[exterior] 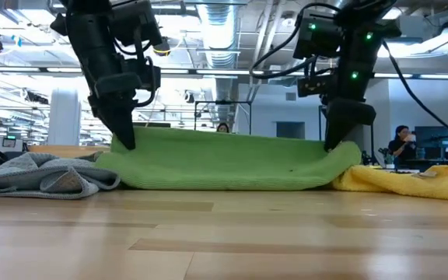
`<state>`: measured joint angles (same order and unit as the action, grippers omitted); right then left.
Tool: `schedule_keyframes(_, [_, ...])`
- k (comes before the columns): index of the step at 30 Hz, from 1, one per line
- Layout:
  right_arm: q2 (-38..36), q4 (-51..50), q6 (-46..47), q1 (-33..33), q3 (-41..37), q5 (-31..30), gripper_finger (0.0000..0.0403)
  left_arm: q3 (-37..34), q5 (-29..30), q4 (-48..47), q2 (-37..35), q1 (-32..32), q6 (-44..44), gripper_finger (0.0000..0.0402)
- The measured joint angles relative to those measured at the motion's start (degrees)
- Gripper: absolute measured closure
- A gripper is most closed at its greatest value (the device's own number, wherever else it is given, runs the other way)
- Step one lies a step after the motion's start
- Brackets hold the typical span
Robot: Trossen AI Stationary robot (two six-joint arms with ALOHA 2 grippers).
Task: Fold microfiber towels
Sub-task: Fold the green microfiber cloth
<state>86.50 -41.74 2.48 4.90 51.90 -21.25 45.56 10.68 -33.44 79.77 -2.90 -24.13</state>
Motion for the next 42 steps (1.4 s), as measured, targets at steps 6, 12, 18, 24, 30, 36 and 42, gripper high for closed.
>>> schedule_keyframes(6, [0.02,0.18,-0.74,0.79,0.0,-1.09,0.0318,0.0,3.76,-0.46,0.0,0.0,-0.36,0.0344])
schedule_keyframes(12, [0.04,0.28,-1.43,0.88,0.0,-3.25,0.026,0.0,4.88,-0.25,0.0,0.0,1.89,0.029])
schedule_keyframes(18, [0.07,-2.81,1.5,0.66,1.94,-3.09,0.0232,0.0,3.42,-0.23,0.0,1.27,7.05,0.0268])
schedule_keyframes(24, [-1.48,-4.53,1.4,-2.34,3.63,-2.95,0.0231,0.01,3.47,-0.17,0.0,6.51,9.46,0.0266])
schedule_keyframes(30, [-6.32,-3.92,0.52,-5.44,4.37,-2.74,0.0235,2.96,11.55,-4.16,-0.02,10.9,9.59,0.0266])
schedule_keyframes(36, [-6.58,-4.3,-9.93,-9.36,4.22,3.21,0.0234,6.27,14.83,-6.63,-0.04,13.7,9.92,0.0266])
schedule_keyframes(42, [-3.95,-1.25,-11.9,-11.86,2.43,5.86,0.0239,6.56,17.2,-7.01,-0.04,16.13,8.84,0.0266])
